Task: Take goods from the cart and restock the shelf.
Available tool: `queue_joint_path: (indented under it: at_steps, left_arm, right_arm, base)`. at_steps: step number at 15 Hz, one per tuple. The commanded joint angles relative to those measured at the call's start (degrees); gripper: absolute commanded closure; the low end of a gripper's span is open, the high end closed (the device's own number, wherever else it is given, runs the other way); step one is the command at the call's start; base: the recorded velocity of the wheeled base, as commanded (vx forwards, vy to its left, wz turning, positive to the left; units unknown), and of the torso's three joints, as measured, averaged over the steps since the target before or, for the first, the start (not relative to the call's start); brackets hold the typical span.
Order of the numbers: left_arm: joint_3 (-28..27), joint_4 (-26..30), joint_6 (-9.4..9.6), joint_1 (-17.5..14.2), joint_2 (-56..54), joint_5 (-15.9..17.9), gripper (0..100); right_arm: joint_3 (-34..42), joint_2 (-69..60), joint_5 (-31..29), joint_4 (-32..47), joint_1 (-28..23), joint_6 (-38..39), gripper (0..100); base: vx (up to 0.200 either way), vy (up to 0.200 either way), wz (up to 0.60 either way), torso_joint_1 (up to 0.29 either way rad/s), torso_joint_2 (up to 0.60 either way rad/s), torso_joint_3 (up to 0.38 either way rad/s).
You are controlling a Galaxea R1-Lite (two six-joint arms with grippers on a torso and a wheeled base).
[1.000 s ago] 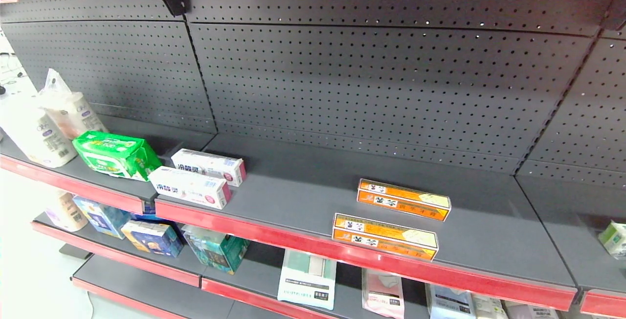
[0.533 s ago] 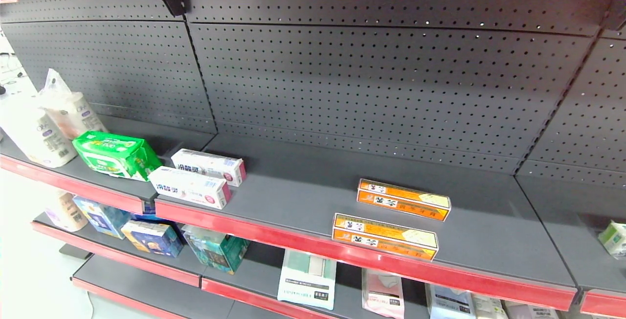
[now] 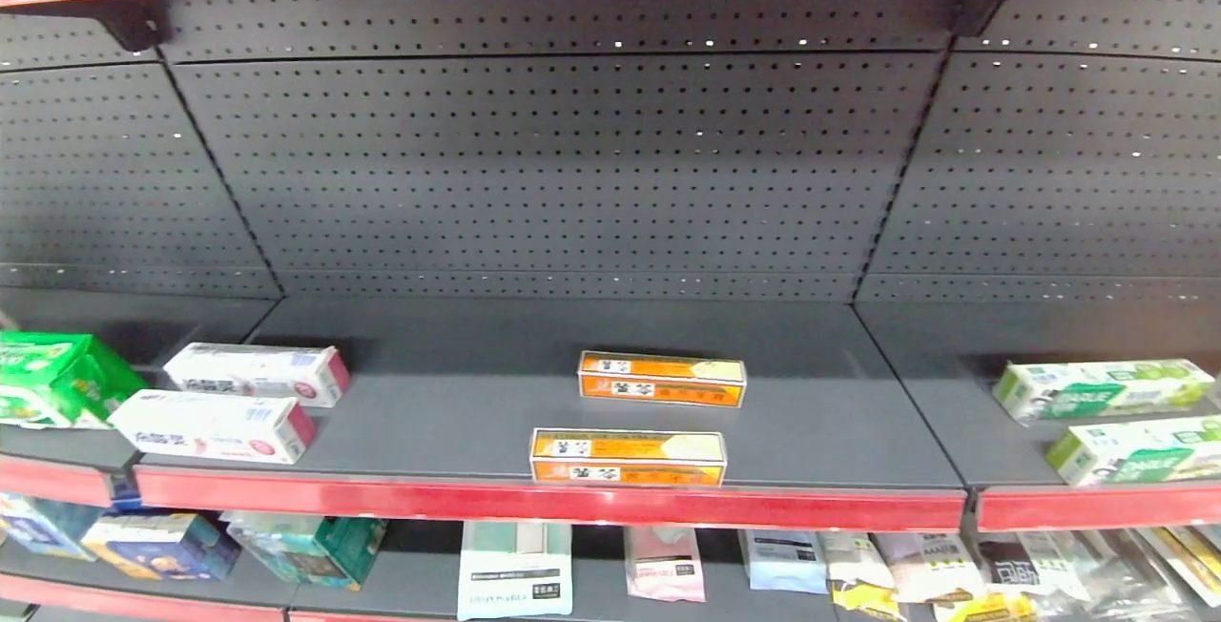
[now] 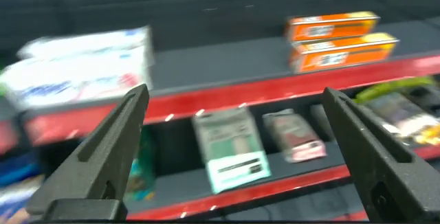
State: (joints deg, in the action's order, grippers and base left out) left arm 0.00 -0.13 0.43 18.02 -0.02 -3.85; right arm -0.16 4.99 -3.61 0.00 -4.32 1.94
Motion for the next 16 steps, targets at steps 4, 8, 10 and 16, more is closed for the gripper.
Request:
queue_joint_path:
  at_steps: [4,8,10,16]
  left_arm:
    - [0.0,0.0,-0.08,0.0,0.0,0.0,0]
    - [0.0,0.0,0.01,0.0,0.0,0.0,0]
    - [0.0,0.0,0.01,0.0,0.0,0.0,0]
    - [0.0,0.0,0.19,0.3,0.0,0.1,0]
  right_arm:
    - [0.0,0.3,0.0,0.1,0.0,-0.2,0]
    - [0.0,0.3,0.0,0.1,0.0,-0.3,0]
    - [0.0,0.3,0.0,0.1,0.0,-0.3,0]
    - [0.0,0.3,0.0,0.1,0.0,-0.3,0]
  base:
    - [0.0,0.0,-0.3,0.0,0.0,0.001]
    - [0.0,0.0,0.0,0.0,0.0,0.0]
    - [0.0,0.0,0.0,0.0,0.0,0.0]
    - [0.0,0.0,0.0,0.0,0.0,0.0]
